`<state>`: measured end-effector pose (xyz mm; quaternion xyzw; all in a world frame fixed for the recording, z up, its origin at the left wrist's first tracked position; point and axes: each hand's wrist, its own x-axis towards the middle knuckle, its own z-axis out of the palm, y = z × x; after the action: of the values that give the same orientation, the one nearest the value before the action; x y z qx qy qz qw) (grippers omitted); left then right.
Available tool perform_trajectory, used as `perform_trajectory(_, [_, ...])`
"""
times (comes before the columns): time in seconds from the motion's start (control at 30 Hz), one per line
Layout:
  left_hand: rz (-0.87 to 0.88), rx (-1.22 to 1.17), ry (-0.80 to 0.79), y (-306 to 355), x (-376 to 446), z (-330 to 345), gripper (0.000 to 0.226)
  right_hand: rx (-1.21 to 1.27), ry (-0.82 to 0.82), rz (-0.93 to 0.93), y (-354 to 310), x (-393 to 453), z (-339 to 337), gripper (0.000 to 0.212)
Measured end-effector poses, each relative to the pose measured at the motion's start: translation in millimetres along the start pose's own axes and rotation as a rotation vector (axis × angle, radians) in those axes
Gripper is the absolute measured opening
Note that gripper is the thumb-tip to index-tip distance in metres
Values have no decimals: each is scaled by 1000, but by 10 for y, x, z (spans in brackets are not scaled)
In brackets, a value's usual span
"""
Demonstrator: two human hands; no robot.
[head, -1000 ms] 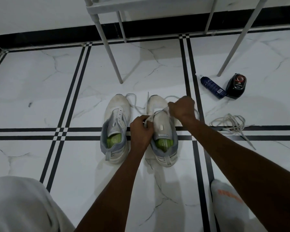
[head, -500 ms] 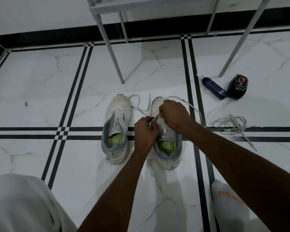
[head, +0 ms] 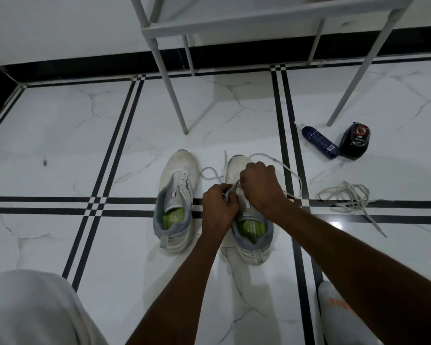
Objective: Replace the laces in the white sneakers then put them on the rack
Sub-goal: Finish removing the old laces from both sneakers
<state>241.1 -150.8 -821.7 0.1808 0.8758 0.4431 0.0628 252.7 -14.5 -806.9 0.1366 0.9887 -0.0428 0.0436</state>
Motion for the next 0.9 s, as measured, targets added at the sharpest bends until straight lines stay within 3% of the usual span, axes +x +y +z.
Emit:
perform_trajectory(0.13, [11,17,9,-37,-4,-11,19,16,55,-36,40,5,-77,15])
perform_trajectory(0.23, [1,35,10,-41,-3,-18,17,127,358,337,460,146,-163,19])
perform_trajectory(0.3, [-12,38,17,-51,-14,-28,15,324,461,579,775,213,-283,18])
perform_trajectory(0.37, [-22,40,10,-41,-8,-30,15,486,428,460,781,251,-351,18])
perform_trajectory(0.43, [-32,53,7,-42,-3,-15,14,644,173,159,529,204,-288,23])
perform_trajectory(0.5, [-32,64,-3,-36,2,-4,14,571,-88,41,212,82,-149,29])
perform_trajectory(0.53, [-29,62,-5,-36,4,-4,15,446,-127,27,100,33,-84,27])
perform_trajectory(0.6, [-27,54,-2,-41,-1,-6,16,210,-51,-3,7,-18,-34,16])
perform_trajectory(0.73, [-18,41,14,-34,-15,-22,18,-15,-8,-119,-33,4,-104,19])
perform_trajectory(0.8, [-20,55,9,-40,-18,-33,19,59,39,-71,62,56,-130,21])
perform_trajectory(0.9, [-15,68,13,-54,-17,-40,16,488,423,356,437,143,-183,23])
